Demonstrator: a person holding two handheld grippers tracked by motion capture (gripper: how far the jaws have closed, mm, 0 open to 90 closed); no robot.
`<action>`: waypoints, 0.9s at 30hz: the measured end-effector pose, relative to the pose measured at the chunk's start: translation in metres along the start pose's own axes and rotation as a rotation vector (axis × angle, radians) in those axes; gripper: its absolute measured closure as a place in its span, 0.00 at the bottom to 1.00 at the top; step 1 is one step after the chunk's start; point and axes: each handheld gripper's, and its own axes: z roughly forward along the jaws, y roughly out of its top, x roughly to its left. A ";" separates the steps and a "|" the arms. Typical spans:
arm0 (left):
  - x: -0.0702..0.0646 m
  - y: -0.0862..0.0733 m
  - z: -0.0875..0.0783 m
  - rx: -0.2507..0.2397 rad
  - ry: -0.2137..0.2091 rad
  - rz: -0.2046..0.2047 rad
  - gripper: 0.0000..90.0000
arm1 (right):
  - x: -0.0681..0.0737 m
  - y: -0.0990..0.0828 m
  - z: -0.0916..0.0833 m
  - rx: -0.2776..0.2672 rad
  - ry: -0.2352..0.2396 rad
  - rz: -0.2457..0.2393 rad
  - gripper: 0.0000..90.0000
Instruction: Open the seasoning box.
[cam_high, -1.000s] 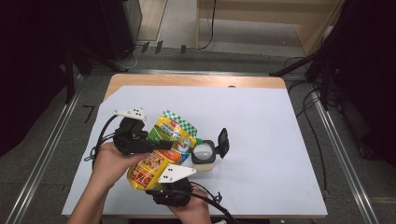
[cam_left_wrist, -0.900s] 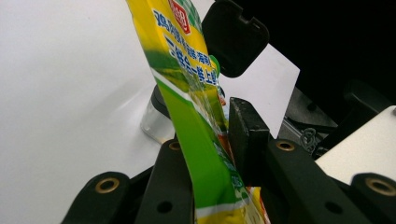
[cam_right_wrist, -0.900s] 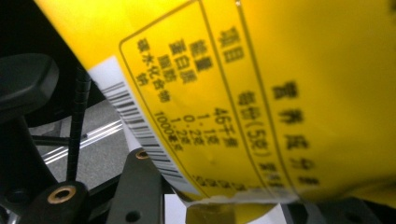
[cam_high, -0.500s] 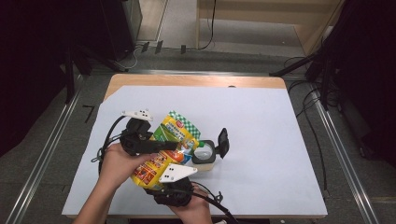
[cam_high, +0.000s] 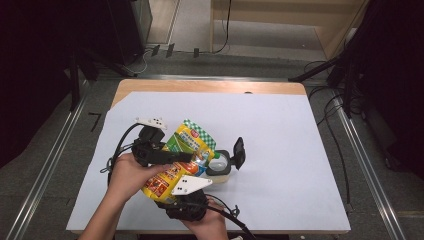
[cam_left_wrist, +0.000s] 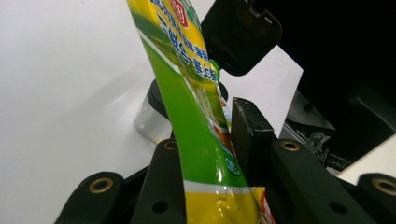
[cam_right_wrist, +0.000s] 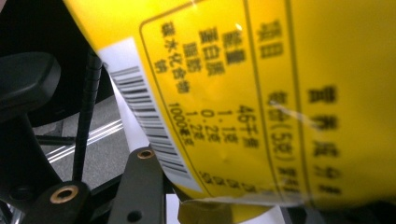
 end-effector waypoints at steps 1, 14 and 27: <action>0.000 0.000 0.000 0.005 -0.004 0.001 0.84 | 0.000 0.000 0.000 -0.001 0.003 0.000 0.71; 0.002 0.001 0.002 0.028 -0.024 -0.008 0.78 | -0.001 0.000 -0.002 -0.013 0.021 0.001 0.72; 0.002 0.003 0.005 0.038 -0.036 0.033 0.76 | -0.002 0.000 -0.003 -0.012 0.040 0.006 0.72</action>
